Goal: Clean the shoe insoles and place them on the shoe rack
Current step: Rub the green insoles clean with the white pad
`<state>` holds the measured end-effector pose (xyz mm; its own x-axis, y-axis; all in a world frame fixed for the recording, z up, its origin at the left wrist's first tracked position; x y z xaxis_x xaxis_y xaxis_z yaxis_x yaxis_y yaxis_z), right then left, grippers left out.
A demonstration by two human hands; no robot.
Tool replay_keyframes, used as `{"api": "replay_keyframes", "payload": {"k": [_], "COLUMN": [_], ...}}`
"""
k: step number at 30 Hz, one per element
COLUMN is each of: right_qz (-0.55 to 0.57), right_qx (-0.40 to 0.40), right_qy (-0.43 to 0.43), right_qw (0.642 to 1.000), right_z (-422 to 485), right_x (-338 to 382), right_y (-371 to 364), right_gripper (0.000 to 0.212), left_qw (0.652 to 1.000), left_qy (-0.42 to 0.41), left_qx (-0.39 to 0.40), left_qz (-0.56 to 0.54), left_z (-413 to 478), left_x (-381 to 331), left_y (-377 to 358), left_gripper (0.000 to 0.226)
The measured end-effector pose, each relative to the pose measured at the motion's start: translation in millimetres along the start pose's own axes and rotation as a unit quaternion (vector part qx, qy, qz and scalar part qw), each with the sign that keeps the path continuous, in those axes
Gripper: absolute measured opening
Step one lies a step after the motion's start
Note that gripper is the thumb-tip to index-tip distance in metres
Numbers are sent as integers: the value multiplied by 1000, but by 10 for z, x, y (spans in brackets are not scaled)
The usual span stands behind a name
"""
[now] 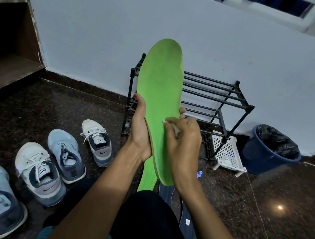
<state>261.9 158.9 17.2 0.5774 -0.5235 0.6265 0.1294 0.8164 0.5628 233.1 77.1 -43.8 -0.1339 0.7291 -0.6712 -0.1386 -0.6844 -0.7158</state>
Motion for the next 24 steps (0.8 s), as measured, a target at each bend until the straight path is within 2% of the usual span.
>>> {"api": "replay_keyframes", "payload": {"k": [4, 12, 19, 24], "right_qz": [2, 77, 24, 44], "right_qx": [-16, 44, 3, 23], "right_qy": [-18, -4, 6, 19], "right_qw": [1000, 996, 1000, 999], "right_z": [89, -278, -14, -89], "right_x": [-61, 131, 51, 89], "right_y": [23, -128, -30, -108], "right_gripper": [16, 15, 14, 15], "left_qw": [1000, 1000, 1000, 1000], "left_qy": [11, 0, 3, -2], "left_qx": [-11, -1, -3, -2], "left_qz": [9, -16, -9, -10], "left_z": [-10, 1, -7, -11], "left_x": [33, -5, -8, -40], "left_y": [13, -27, -46, -48], "left_gripper": [89, 91, 87, 86]}}
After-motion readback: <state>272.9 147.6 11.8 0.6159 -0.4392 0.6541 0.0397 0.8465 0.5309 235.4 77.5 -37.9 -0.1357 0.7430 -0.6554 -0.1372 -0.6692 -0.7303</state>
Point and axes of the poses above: each hand's wrist, its own z-axis towards the middle knuckle, its own y-axis out of the back of the hand, x = y × z, the point moved 10 cm from there along z, towards the middle knuckle, and after that the axes turned 7 degrees about x, right-handed, at the moved point
